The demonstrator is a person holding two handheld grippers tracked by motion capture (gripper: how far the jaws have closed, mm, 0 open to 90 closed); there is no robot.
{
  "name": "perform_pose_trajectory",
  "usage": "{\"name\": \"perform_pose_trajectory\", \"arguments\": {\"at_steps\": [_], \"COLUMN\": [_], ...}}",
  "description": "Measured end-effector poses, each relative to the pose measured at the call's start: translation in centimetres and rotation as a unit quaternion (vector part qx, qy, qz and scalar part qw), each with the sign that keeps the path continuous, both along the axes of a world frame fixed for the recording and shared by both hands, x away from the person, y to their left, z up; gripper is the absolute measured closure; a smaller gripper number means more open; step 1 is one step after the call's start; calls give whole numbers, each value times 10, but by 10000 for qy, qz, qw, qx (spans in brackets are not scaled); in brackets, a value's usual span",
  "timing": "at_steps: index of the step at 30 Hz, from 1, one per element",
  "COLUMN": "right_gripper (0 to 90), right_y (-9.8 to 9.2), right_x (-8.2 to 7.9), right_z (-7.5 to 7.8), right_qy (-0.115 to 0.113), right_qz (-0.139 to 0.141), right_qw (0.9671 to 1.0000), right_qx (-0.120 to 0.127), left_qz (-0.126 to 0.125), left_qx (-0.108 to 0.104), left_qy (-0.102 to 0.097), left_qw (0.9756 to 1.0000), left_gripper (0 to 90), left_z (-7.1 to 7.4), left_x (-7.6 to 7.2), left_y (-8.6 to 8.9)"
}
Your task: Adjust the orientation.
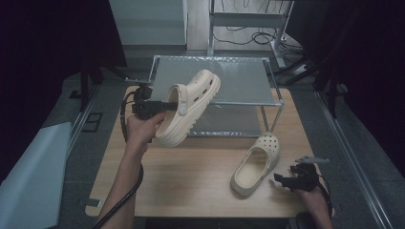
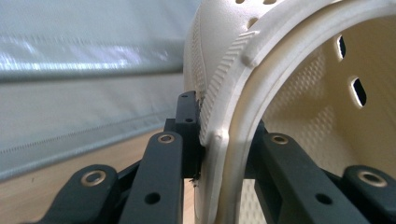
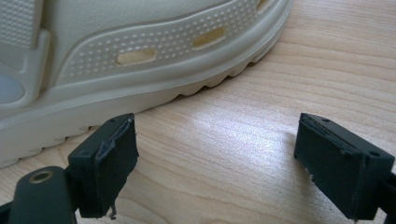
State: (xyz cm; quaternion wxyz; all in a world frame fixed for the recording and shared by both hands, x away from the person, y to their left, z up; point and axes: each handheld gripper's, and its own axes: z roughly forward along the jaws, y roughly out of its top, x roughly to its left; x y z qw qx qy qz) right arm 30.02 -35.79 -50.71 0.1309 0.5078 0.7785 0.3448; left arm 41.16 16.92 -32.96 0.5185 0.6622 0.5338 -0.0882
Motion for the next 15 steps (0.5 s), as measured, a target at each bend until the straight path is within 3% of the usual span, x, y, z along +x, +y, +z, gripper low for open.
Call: {"name": "perform_pose_trajectory", "arguments": {"at_steps": [6,15], "right_gripper": [128,127], "right_y": [0,1], "right_x": [0,0], "right_z": [0,0], "right_qy": [-27,-75], "right_qz": [17,35], "right_qw": [10000,10000], "right_qx": [39,-24], "left_qz": [278,612], "left_qx": [-229,-390], "left_qy": [62,185], "left_qw": [9993,9972], "left_gripper": [764,763], "left_z": [0,1], "left_x": [16,35], "left_y": [0,-2]}}
